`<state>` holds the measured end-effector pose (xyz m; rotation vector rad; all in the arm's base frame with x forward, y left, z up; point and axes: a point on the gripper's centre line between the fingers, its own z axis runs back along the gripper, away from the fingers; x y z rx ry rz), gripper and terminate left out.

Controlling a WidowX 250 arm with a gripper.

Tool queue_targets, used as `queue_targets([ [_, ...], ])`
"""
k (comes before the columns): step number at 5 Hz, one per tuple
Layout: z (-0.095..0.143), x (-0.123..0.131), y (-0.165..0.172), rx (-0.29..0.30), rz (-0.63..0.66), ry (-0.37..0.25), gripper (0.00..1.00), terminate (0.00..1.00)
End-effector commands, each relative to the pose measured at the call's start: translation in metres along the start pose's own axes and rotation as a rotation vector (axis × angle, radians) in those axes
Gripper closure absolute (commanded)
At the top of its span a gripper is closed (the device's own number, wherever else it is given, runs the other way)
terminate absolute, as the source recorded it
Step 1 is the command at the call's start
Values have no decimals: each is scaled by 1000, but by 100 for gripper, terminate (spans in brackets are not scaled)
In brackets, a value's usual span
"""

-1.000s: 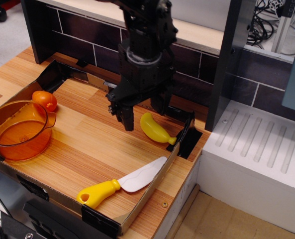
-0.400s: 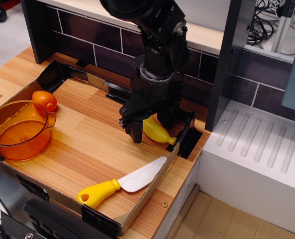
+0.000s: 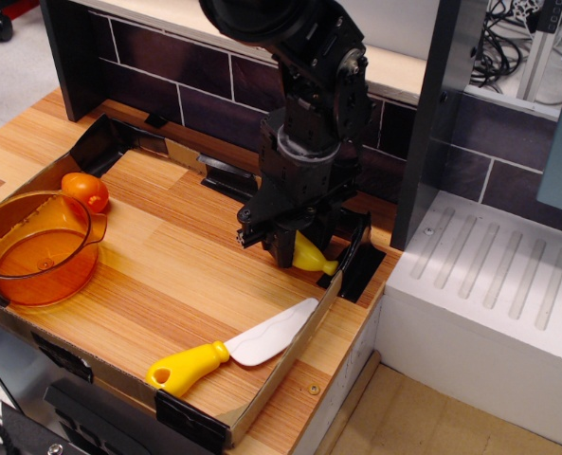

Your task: Put banana in pot

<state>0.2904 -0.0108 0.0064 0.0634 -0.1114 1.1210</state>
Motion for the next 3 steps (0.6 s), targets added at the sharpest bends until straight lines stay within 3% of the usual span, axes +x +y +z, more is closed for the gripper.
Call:
queue_targets([
  [1, 12, 17, 2, -47, -3, -28, 100, 0],
  [3, 65, 43, 24, -160, 141, -14, 100, 0],
])
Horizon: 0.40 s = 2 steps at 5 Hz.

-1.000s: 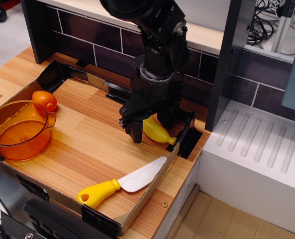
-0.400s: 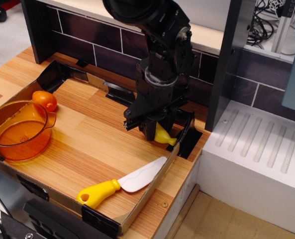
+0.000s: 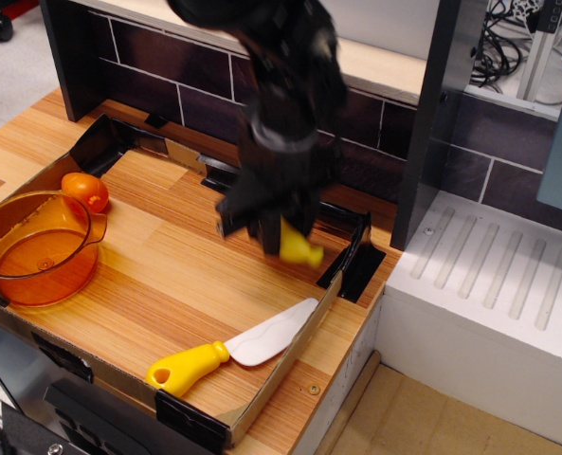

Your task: Put banana in pot

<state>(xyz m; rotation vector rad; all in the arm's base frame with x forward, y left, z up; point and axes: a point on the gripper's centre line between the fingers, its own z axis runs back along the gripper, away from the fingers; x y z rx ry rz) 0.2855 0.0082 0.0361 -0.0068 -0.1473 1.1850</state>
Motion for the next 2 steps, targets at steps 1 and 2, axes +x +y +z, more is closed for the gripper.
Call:
queue_targets([
  [1, 50, 44, 37, -71, 125, -40, 100, 0],
  [2, 52, 65, 73, -41, 122, -43, 100, 0],
])
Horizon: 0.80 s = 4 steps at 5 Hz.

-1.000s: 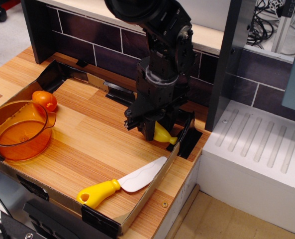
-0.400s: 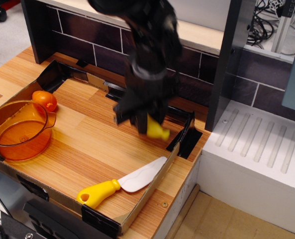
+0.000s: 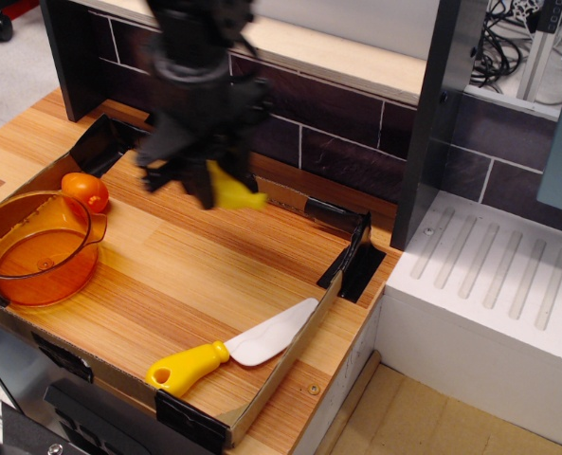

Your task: Put banana in pot

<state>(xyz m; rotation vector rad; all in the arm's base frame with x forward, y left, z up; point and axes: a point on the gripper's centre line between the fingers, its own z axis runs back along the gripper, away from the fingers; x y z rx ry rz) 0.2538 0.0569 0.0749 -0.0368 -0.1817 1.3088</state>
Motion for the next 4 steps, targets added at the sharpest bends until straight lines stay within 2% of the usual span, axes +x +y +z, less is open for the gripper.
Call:
queue_targets([
  [1, 5, 60, 61, 42, -36, -35, 100, 0],
  [2, -3, 77, 81, 52, -67, -63, 100, 0],
  [3, -8, 87, 90, 72, -75, -54, 100, 0],
  [4, -8, 92, 92, 103, -77, -28, 0, 0],
])
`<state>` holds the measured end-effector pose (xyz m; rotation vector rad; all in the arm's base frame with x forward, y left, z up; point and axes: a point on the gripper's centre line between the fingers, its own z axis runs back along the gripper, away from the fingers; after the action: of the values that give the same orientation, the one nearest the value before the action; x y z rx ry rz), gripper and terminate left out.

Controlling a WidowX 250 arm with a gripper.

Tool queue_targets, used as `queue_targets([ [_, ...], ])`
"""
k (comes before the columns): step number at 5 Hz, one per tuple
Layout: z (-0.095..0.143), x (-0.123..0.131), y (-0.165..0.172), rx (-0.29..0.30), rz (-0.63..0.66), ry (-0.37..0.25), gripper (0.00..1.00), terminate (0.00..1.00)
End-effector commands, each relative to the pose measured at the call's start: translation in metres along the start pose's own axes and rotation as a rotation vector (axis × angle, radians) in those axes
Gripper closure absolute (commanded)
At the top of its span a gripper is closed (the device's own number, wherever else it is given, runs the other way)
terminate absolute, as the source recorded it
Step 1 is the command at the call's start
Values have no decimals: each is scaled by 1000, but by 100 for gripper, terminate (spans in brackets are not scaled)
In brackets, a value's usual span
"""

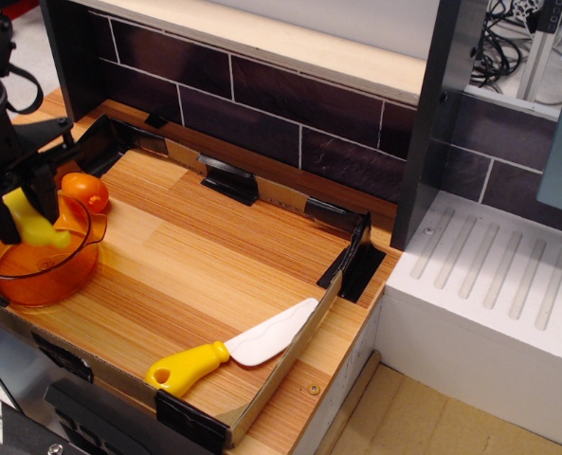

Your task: Put banana in pot

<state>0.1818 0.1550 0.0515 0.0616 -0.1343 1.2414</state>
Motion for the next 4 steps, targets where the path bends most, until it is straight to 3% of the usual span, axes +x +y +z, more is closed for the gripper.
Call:
queue_targets([
  [1, 17, 20, -4, -9, 11, -10, 0, 0],
  [3, 56, 8, -28, -74, 8, 21, 0, 0],
  [4, 69, -2, -44, -32, -23, 18, 0, 0],
])
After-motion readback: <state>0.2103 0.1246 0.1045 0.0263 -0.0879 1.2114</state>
